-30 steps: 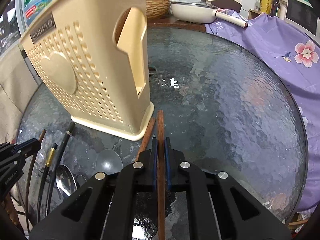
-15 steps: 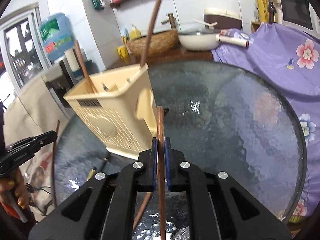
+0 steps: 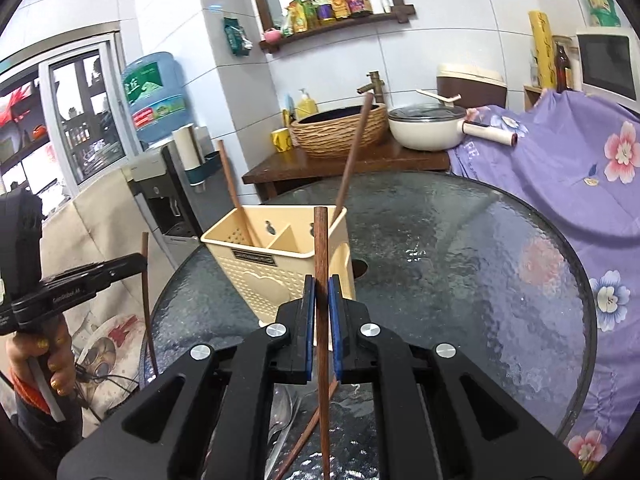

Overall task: Organize utensils
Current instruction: 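Lift both chopsticks and carry them above the cream holder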

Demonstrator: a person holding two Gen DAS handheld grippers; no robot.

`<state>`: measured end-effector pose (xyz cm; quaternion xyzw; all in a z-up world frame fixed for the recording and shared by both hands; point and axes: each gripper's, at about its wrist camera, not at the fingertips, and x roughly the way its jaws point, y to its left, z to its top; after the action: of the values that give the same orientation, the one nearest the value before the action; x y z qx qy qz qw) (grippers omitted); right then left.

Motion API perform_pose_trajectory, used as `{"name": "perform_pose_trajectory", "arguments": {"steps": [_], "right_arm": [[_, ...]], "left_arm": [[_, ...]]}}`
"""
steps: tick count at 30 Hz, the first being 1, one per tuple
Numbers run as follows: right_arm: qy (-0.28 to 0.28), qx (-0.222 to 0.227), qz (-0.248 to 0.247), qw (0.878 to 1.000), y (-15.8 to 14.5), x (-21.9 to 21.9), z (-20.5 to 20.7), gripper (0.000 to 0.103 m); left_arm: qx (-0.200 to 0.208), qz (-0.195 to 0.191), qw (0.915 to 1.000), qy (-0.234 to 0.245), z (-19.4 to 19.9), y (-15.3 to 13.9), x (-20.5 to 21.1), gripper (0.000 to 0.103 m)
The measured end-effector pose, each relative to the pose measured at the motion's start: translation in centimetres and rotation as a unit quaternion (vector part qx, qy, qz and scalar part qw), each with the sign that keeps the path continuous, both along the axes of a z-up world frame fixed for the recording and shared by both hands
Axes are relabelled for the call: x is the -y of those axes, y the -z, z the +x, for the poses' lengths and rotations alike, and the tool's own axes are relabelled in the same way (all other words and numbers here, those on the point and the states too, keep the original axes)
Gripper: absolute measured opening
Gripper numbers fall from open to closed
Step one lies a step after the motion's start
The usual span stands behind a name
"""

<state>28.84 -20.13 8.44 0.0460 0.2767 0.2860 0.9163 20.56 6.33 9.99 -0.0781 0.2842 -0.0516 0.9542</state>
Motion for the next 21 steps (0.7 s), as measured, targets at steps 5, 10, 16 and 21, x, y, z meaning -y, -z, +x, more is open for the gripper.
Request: {"name": "perform_pose_trajectory", "arguments": {"steps": [5,10,16,21], "right_arm": [[-0.014,0.011,0.007,1.0,-1.1,0.7,-1.4,0.007],[-0.02,0.026,0.008,0.999,-2.4,1.1,-2.7,0.007],[-0.025,0.043,0.01,0.999,-3.8,0.7,-3.5,0.007],[-0.031,0.045,0.01,0.998,-4.5,0.3,-3.3,0.007]], "left_arm": [[0.015,-0.002,0.9998,0.011,-1.4,-1.1,-0.2,0.007],[0.039,0.002,0.9992,0.014,-2.6,-2.8,0.0,0.007],[0.054,0.007,0.9984,0.016,-2.8,-4.0,0.3,0.007],[0.058,0.002,0.9981,0.022,-2.7,-4.6,0.4,0.007]]}}
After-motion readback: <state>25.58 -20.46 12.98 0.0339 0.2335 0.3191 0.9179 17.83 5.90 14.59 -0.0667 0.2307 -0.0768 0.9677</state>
